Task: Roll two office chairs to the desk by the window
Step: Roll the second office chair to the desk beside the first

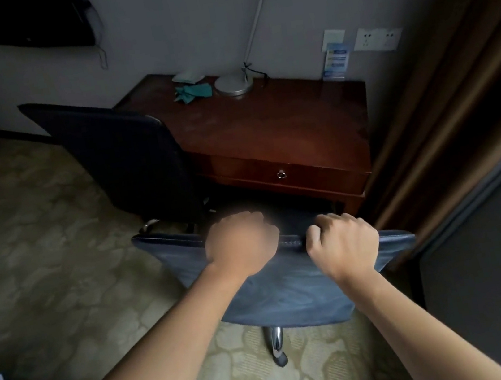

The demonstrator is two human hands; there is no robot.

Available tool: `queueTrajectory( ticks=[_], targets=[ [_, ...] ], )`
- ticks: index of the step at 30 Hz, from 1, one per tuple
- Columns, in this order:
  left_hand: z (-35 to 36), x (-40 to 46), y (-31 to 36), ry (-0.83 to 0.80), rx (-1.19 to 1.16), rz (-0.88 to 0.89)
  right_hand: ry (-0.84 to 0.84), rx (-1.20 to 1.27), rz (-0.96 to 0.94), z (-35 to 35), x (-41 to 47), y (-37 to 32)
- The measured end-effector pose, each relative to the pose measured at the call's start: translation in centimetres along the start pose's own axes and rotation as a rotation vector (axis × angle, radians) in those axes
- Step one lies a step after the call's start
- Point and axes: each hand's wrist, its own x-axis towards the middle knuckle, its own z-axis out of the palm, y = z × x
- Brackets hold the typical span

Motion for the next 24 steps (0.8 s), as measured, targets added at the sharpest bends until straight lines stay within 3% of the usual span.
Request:
queueTrajectory(
  ticks=[8, 16, 21, 24],
  targets=[
    [1.0, 6.4, -4.9, -0.007, -0.034, 0.09, 0.116, -0.025, 0.055, 3.8, 5.4, -3.5],
    [0.4, 9.7, -10.3, -0.041, -0.081, 0.144, 0.12, -0.045, 0.105, 5.7, 7.0, -8.5],
    [0.6, 7.3, -10.7, -0.039, -0.072, 0.182, 0.04, -0.077, 0.094, 5.1, 4.7, -8.8],
    [0.3, 5.2, -10.3, -0.125, -0.103, 0.24, 0.01, -0.109, 0.093, 4.1, 2.9, -8.2]
  ],
)
